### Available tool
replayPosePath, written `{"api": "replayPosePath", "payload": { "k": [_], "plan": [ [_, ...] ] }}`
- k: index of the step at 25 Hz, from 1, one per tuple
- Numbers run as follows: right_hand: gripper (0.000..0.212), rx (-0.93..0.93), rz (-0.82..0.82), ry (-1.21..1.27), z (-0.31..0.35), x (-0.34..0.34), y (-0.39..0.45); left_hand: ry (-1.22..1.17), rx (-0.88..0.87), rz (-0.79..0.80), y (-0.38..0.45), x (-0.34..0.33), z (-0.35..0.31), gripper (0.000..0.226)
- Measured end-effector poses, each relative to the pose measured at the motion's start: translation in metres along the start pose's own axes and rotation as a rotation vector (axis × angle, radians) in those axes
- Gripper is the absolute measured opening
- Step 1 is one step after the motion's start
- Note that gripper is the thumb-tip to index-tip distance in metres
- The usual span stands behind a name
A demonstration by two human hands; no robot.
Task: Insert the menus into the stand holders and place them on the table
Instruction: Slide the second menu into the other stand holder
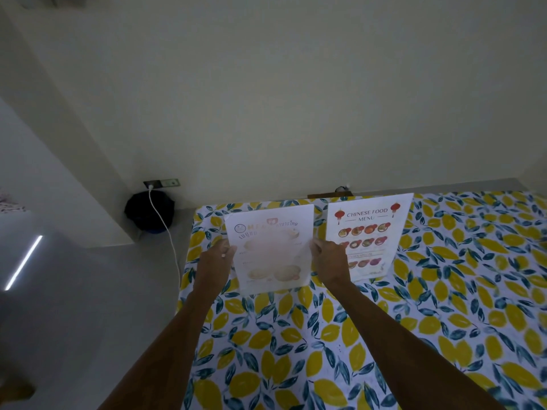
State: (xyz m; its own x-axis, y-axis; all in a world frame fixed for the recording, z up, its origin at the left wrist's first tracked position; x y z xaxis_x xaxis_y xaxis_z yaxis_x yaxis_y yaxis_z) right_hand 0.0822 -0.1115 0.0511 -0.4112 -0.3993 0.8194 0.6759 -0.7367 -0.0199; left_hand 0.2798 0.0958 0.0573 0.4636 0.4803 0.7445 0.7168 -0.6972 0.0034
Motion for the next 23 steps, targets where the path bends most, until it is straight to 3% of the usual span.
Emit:
{"api": "replayPosePath", "payload": {
  "k": [6, 10, 19, 23],
  "plan": [
    [0.027, 0.001, 0.083, 0.024, -0.002, 0.002, -0.007, -0.017, 0.025, 0.051, -0.004, 0.002, -0.005, 0.025],
    [0.038, 0.003, 0.159, 0.078, 0.000, 0.004, -0.012, -0.038, 0.060, 0.078, -0.007, 0.002, -0.006, 0.029],
    [0.033, 0.014, 0.141, 0.197, 0.002, 0.036, -0.026, -0.068, 0.159, 0.076, -0.025, 0.014, -0.020, 0.050],
    [0.035, 0.056, 0.141, 0.197, -0.004, 0.057, -0.038, -0.033, 0.150, 0.020, -0.042, 0.016, -0.047, 0.049]
  ]
}}
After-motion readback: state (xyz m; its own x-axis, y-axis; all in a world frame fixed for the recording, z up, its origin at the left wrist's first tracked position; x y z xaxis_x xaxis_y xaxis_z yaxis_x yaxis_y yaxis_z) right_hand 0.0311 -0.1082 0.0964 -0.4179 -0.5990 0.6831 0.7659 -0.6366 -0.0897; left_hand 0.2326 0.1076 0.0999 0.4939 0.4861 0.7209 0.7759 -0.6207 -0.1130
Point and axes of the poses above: each hand's wrist, its own y-axis towards the middle knuckle, its own x-axis out of the back of the hand, z = x × y, the point moved 5 cm from there along y, towards the middle knuckle, and after that the axes turned 9 degrees about z, right-handed, at the moved point
